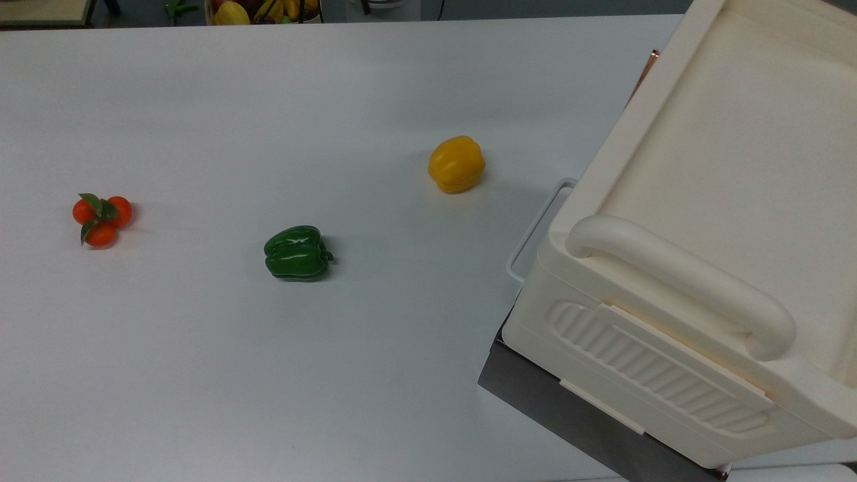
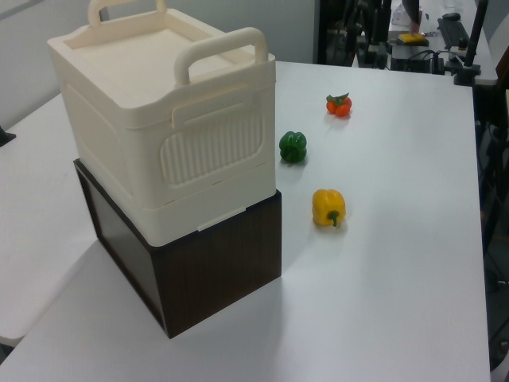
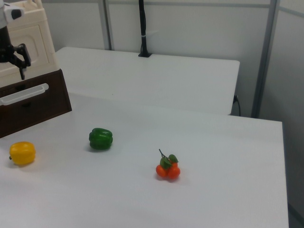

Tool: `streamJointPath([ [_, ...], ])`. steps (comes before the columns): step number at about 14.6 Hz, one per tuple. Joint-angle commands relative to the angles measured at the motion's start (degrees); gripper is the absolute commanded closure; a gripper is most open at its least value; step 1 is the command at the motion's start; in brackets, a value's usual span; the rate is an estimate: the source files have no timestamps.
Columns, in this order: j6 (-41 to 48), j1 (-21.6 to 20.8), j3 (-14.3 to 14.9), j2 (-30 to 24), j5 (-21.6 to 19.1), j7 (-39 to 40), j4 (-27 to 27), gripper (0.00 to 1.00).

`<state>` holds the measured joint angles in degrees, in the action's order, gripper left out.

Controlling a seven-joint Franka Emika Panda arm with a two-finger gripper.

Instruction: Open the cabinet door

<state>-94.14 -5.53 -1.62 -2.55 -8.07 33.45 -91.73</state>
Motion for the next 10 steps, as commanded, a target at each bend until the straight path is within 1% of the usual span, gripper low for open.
streamJointPath([
  [1, -3.32, -0.45, -2.76, 0.08, -1.25, 3.37, -0.38, 0.00],
  [3, -6.39, -0.45, -4.88, 0.52, -1.51, 2.59, -0.65, 0.00],
  [4, -7.98, -0.45, -5.58, 1.13, -3.08, 1.97, -0.65, 0.00],
  [5, -8.60, -0.45, -6.02, 1.31, -3.70, 2.58, -0.56, 0.04],
  [6, -9.30, -0.45, -6.55, 1.58, -4.14, 2.76, -0.56, 0.16],
  [8, -11.58, -0.45, -8.48, 1.67, -5.64, 2.76, -0.47, 0.30],
  [10, -13.96, -0.45, -9.97, 2.72, -7.57, 2.76, -0.30, 0.41],
])
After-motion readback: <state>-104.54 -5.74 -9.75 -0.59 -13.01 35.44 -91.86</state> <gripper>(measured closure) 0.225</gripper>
